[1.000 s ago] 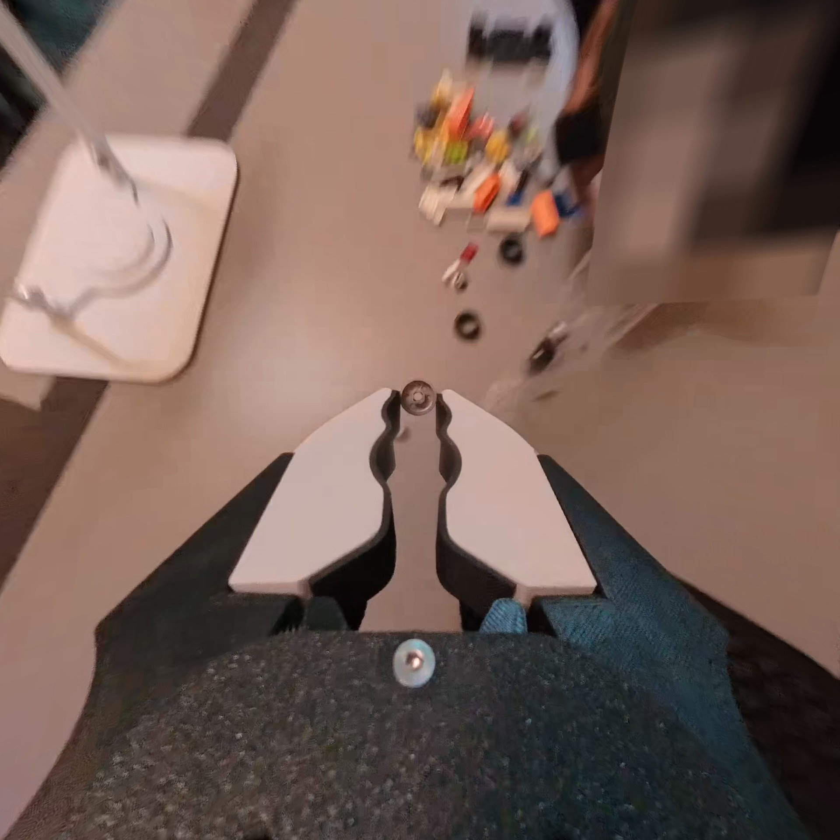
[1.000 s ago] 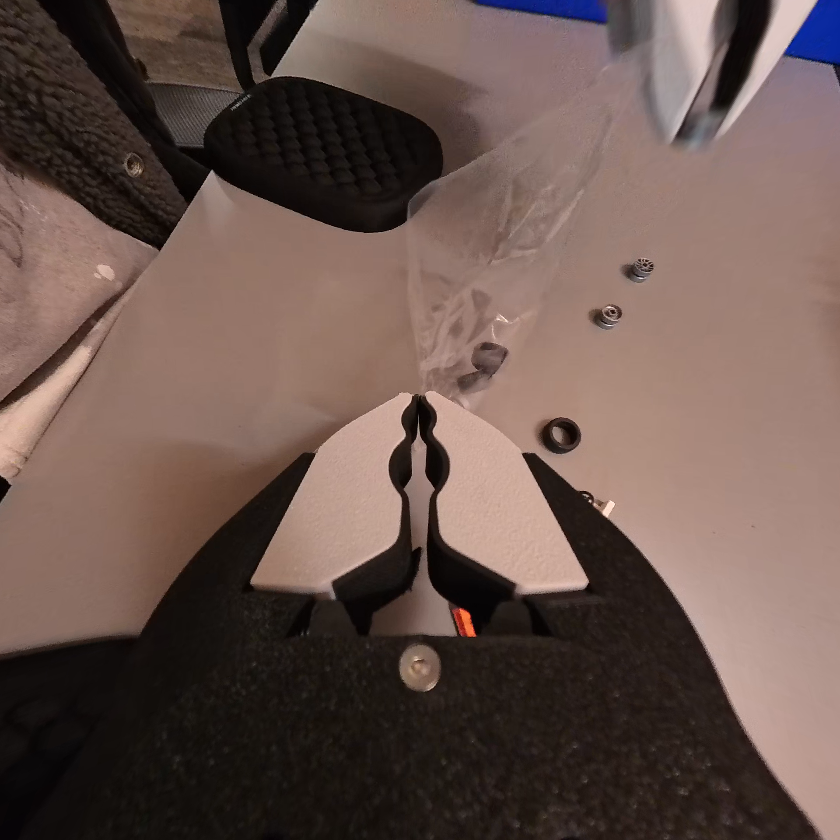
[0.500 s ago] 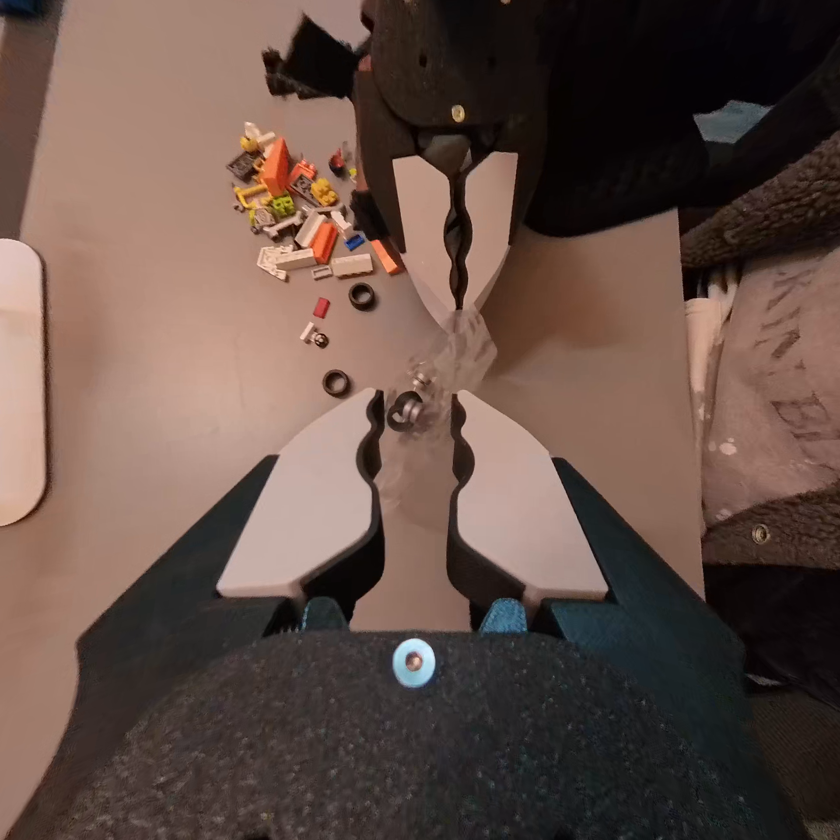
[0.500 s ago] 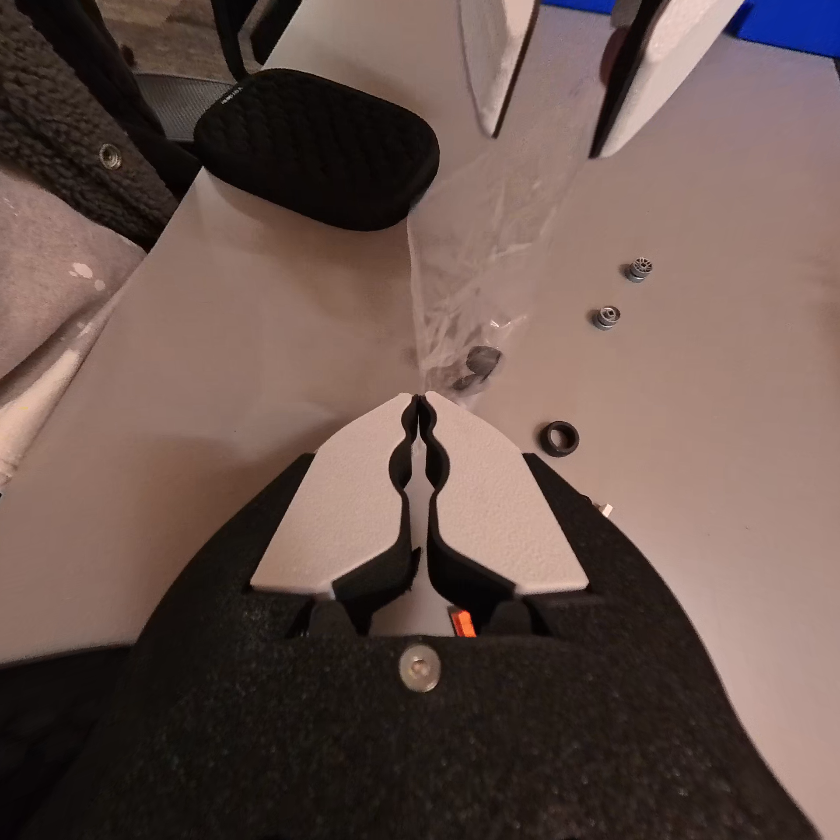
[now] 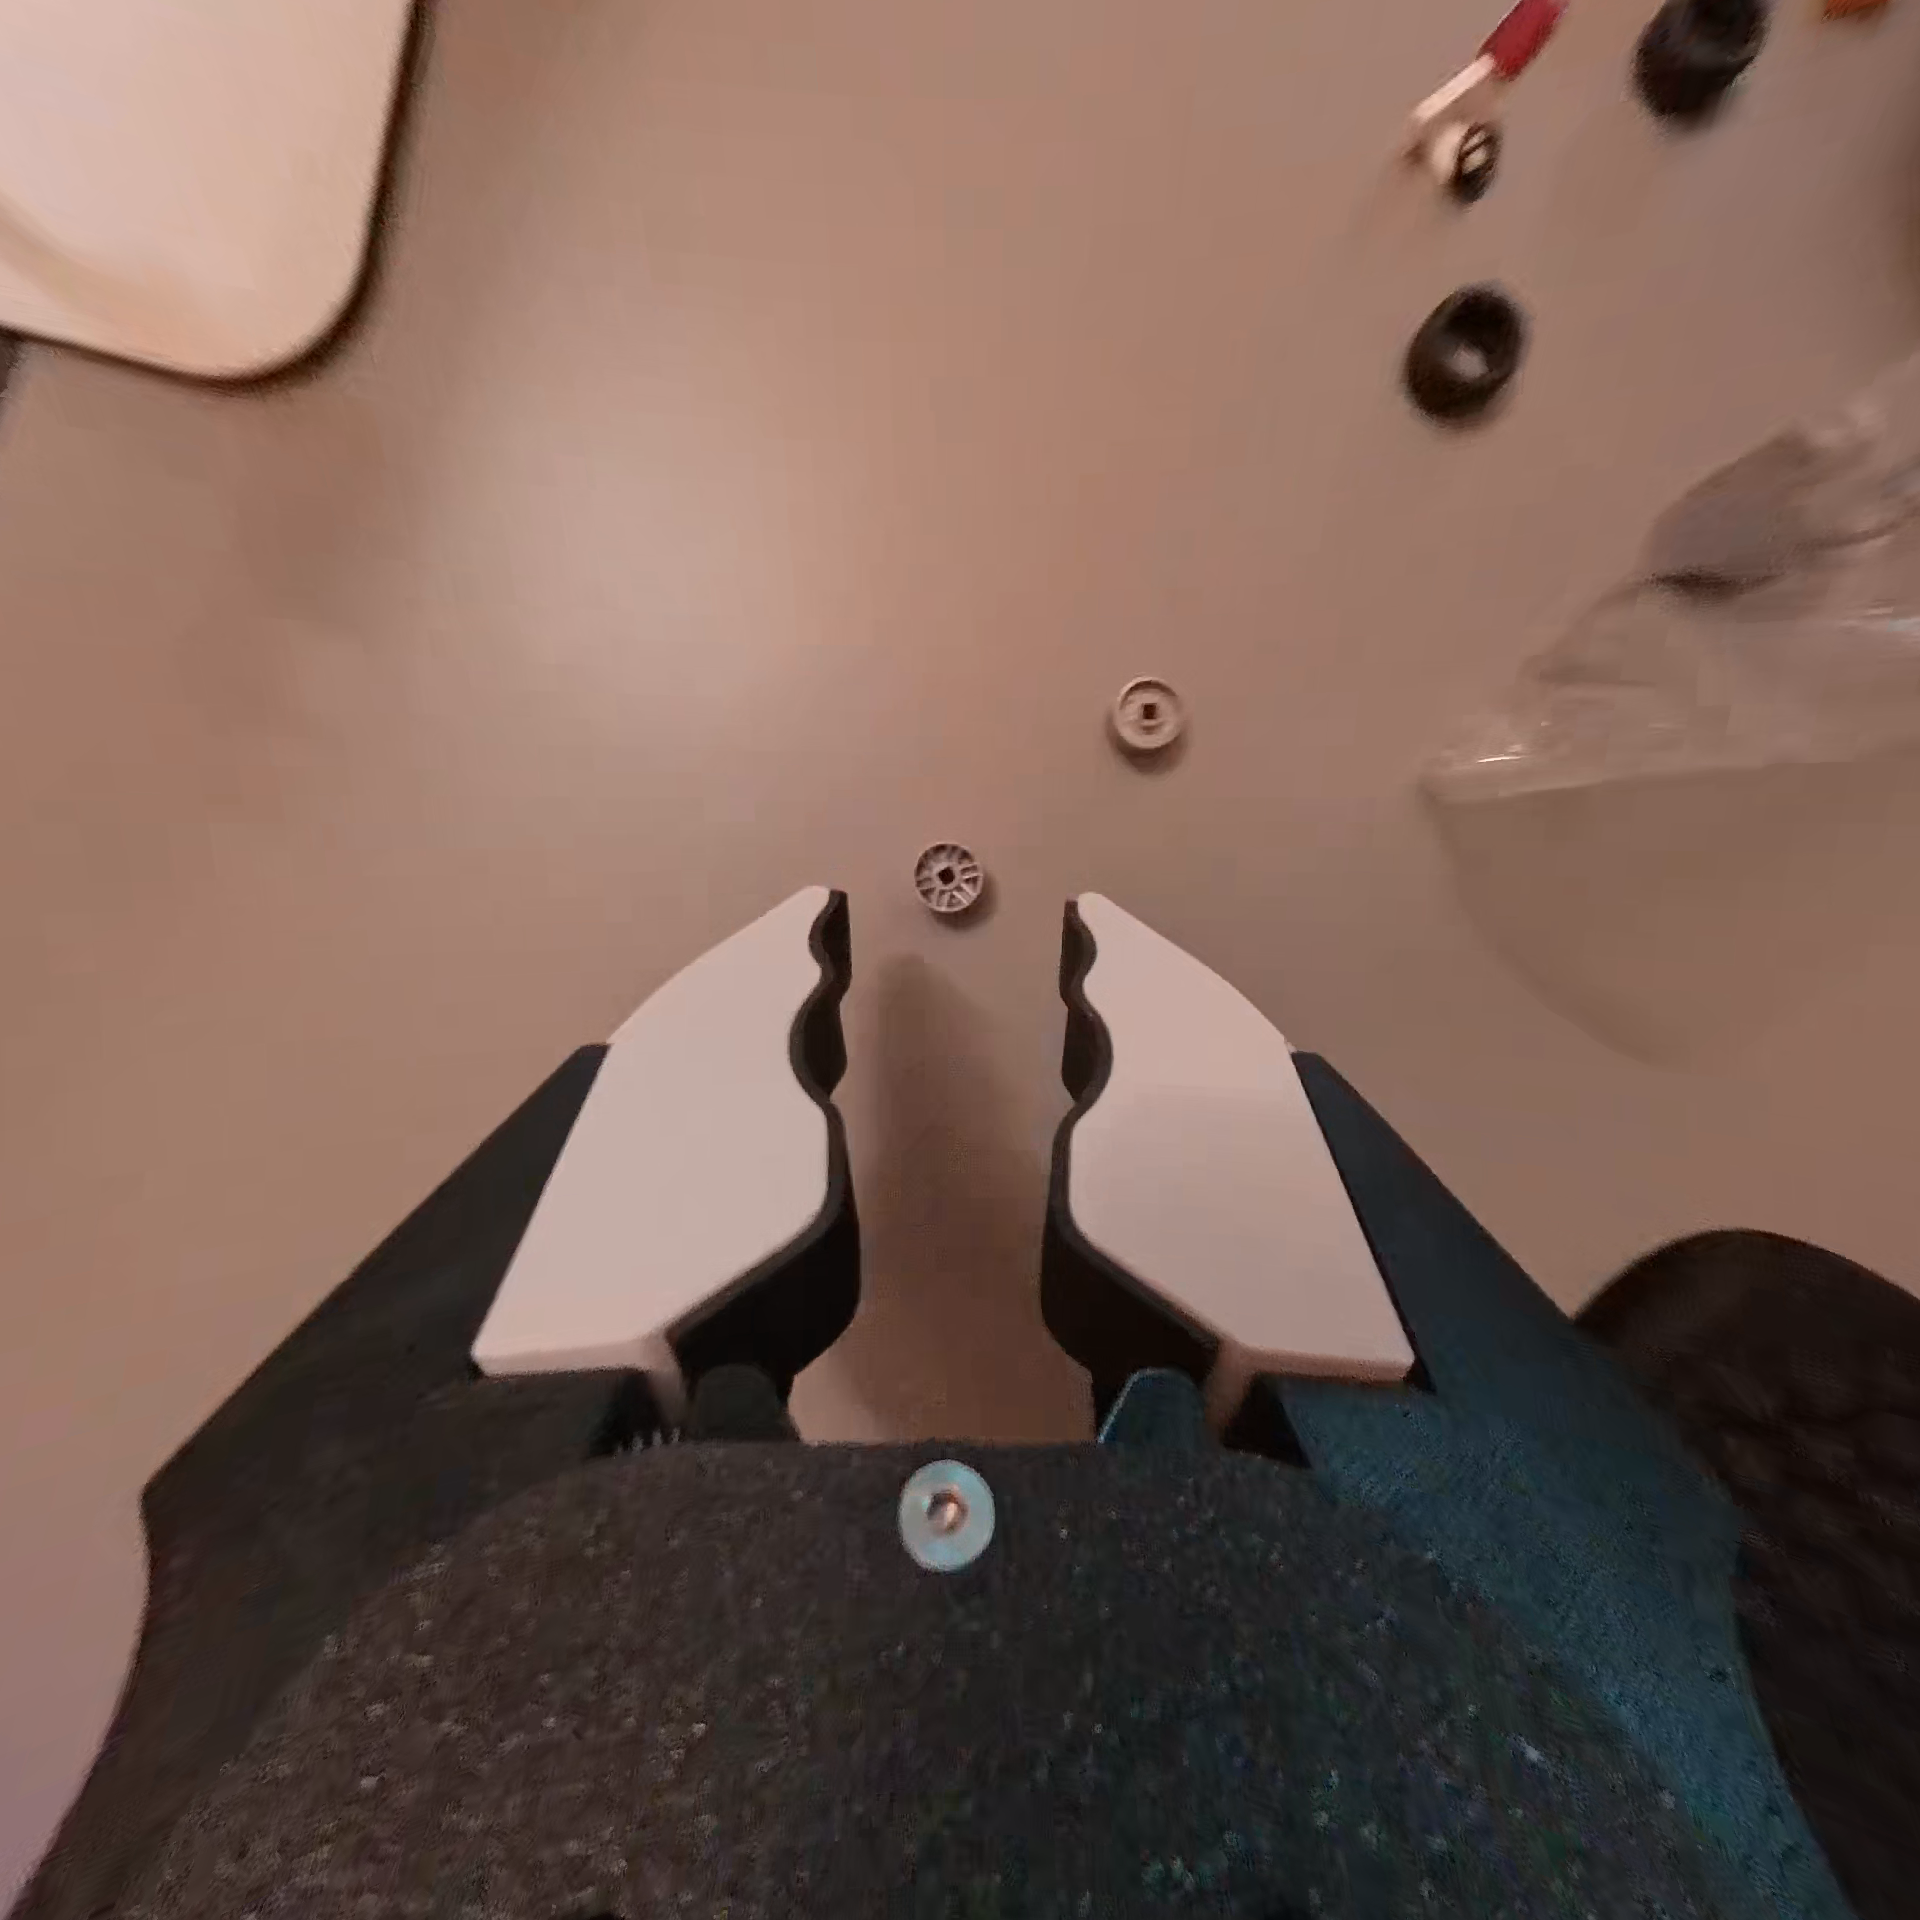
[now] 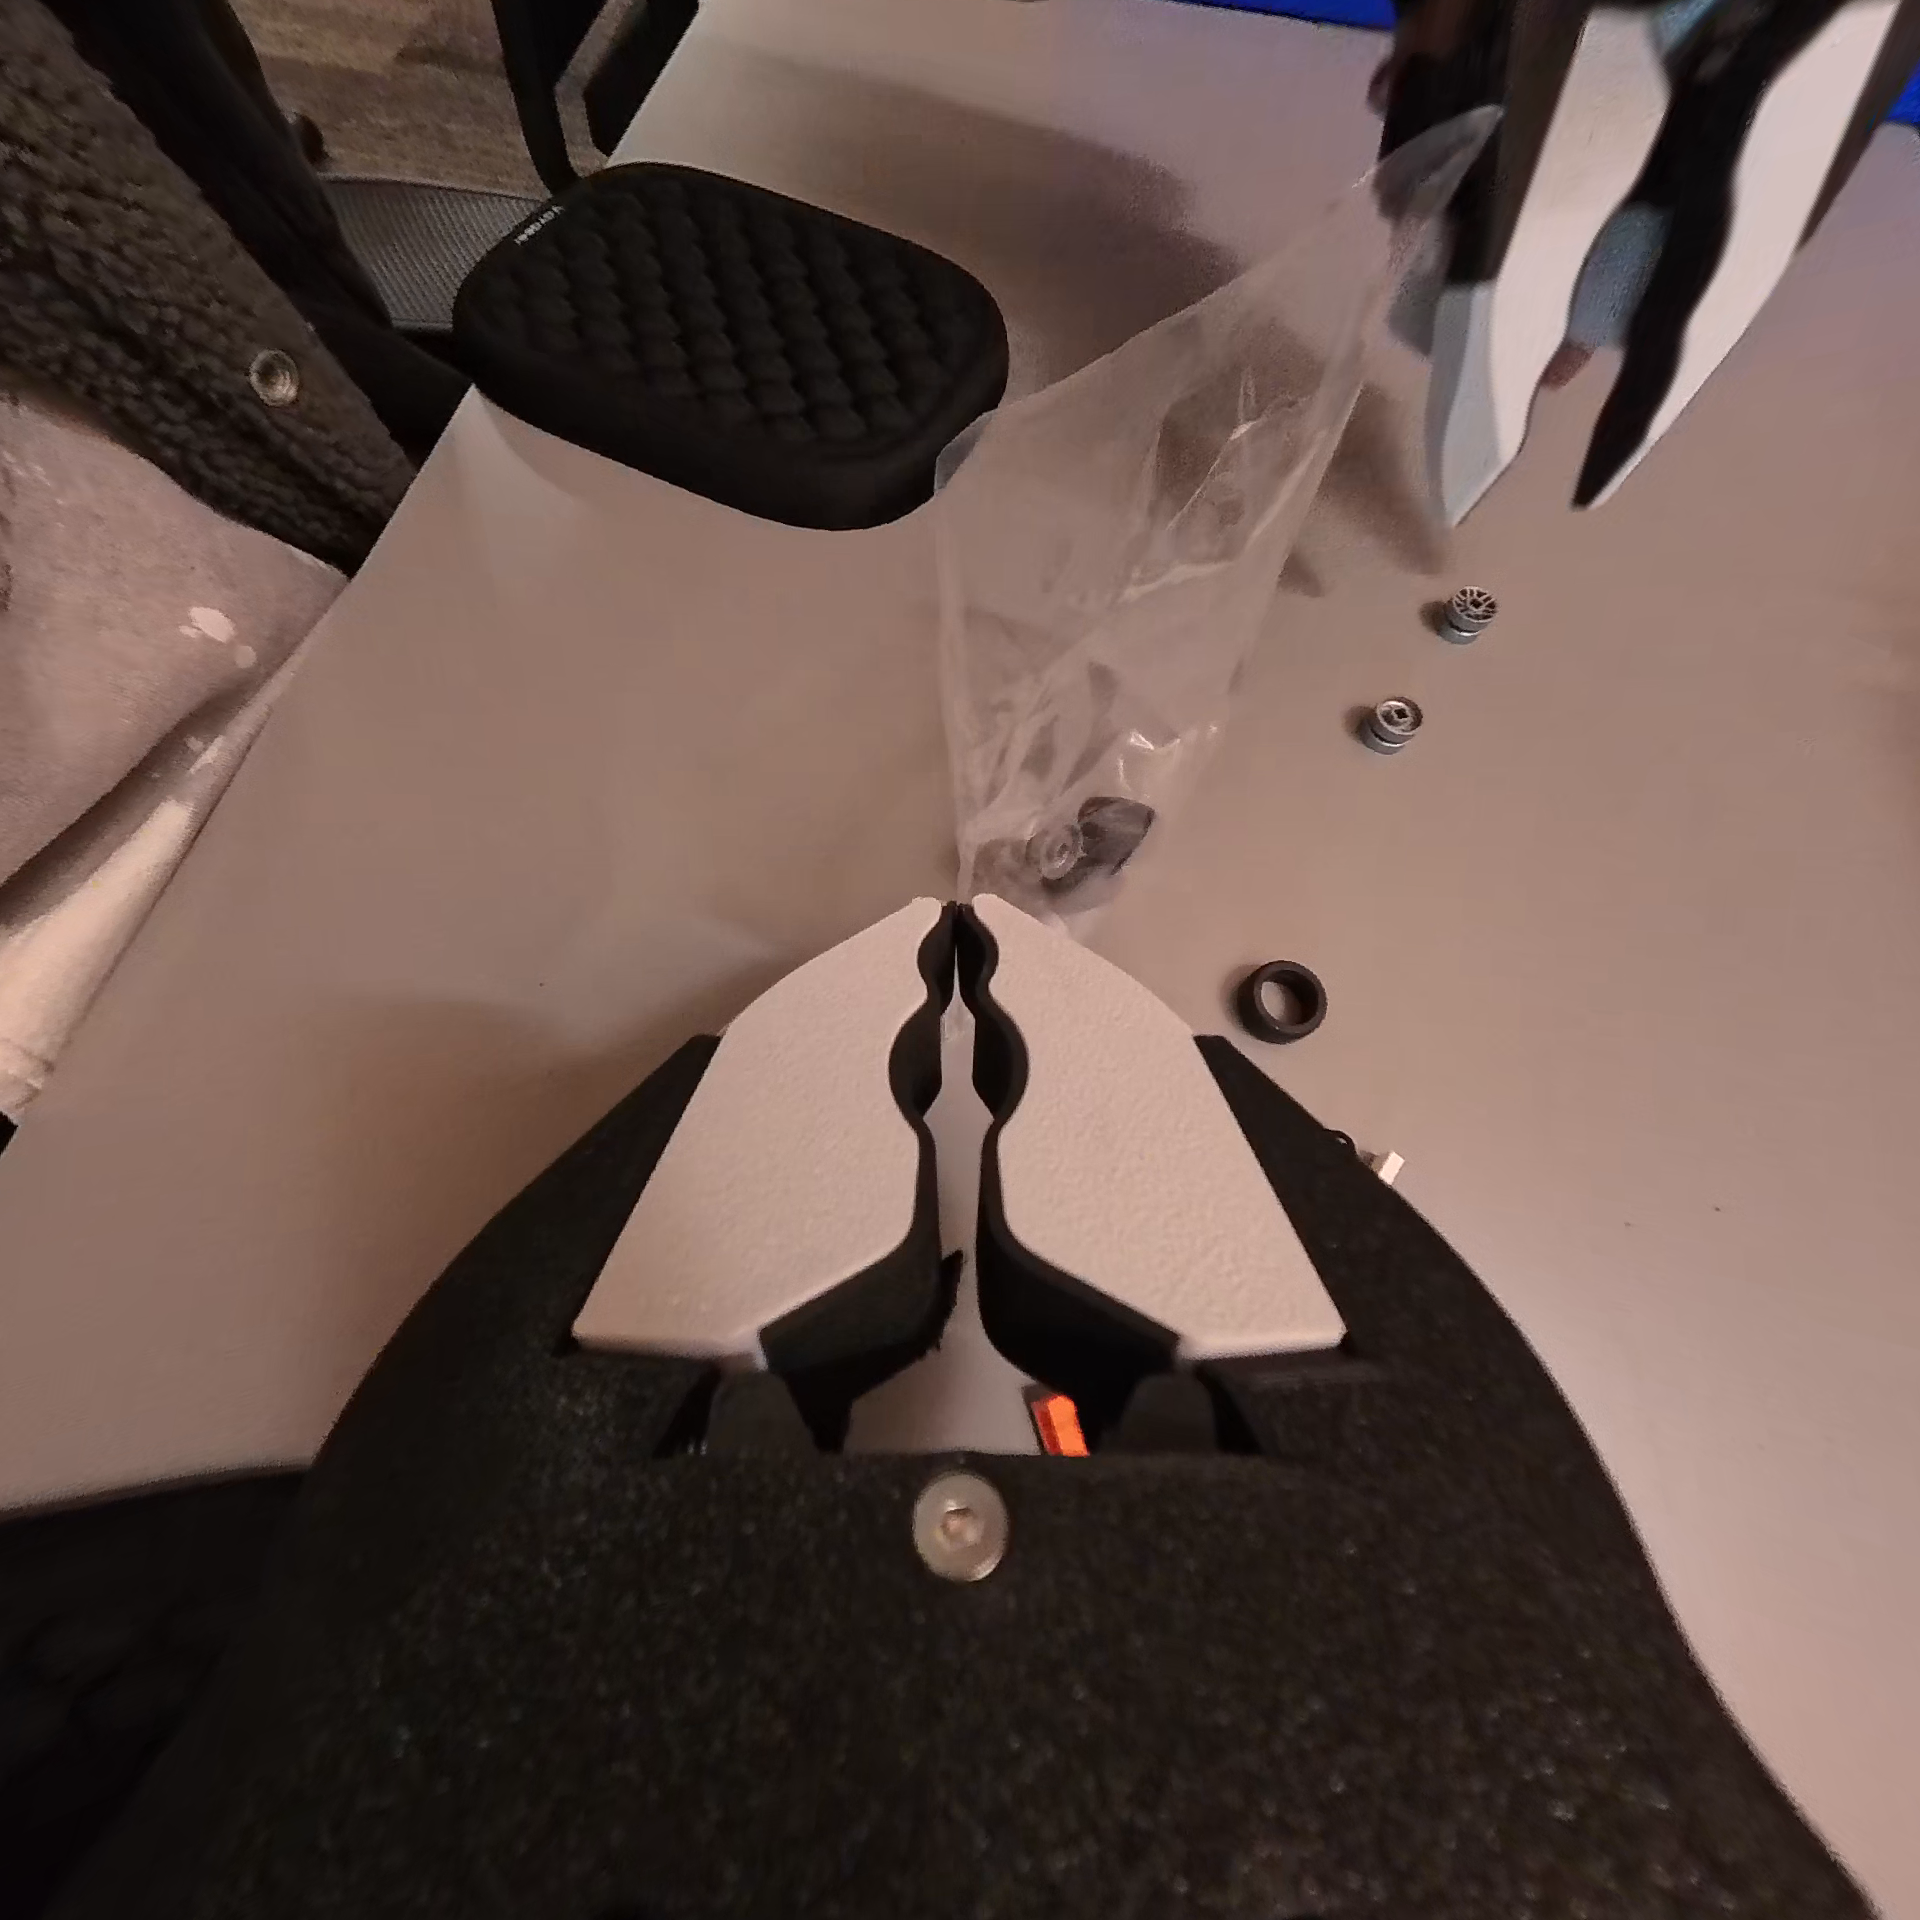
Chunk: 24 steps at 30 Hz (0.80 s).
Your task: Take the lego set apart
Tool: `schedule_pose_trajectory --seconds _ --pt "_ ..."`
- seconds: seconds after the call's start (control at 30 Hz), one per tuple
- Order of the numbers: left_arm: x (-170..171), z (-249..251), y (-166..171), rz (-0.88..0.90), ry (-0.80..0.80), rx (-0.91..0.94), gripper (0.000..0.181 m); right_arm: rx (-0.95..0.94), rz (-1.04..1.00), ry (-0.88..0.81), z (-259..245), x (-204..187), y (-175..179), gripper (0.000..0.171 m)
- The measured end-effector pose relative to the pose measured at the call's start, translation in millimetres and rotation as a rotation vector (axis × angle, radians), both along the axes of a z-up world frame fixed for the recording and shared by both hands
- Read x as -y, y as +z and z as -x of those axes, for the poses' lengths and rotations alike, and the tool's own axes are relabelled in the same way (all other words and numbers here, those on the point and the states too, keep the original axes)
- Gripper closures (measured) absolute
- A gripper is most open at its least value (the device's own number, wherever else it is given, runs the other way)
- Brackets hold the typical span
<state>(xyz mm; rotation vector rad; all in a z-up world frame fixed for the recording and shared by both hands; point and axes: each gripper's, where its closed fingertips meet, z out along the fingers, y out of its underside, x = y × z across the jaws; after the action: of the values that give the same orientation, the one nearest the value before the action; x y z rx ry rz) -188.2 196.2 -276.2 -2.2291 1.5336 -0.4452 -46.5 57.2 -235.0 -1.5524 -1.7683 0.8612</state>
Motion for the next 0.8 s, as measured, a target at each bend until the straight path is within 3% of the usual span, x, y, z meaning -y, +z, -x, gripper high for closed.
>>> schedule_pose_trajectory --seconds 0.13,0.23,0.3,0.43,0.57,0.7,0.8 --pt "-5.5 -4.9 -22.2 0.018 -0.002 -0.003 0.141 0.001 0.002 -0.003 -0.8 -0.3 0.1 0.171" --pt "-3.6 -7.3 -28.1 0.011 -0.033 -0.038 0.166 0.0 0.003 -0.006 -1.1 -0.7 0.3 0.171" --pt "-4.1 -7.6 -22.8 -0.005 -0.03 -0.048 0.166 0.0 0.003 -0.008 -1.4 -1.3 0.4 0.171" --pt "3.9 -30.1 45.9 -0.08 -0.05 0.16 0.166 -0.001 0.005 -0.006 -1.5 -1.5 0.7 0.171" --pt "47.4 -67.9 125.0 -0.103 -0.204 0.364 0.166 -0.003 0.008 0.002 0.7 -1.0 0.9 0.171" --pt "101.7 -95.1 142.5 -0.071 -0.408 0.367 0.167 -0.005 0.007 0.004 2.4 -0.4 1.3 0.171" --pt "114.6 -103.2 129.7 -0.088 -0.458 0.29 0.167 -0.007 0.01 0.0 1.6 -1.0 1.6 0.171"
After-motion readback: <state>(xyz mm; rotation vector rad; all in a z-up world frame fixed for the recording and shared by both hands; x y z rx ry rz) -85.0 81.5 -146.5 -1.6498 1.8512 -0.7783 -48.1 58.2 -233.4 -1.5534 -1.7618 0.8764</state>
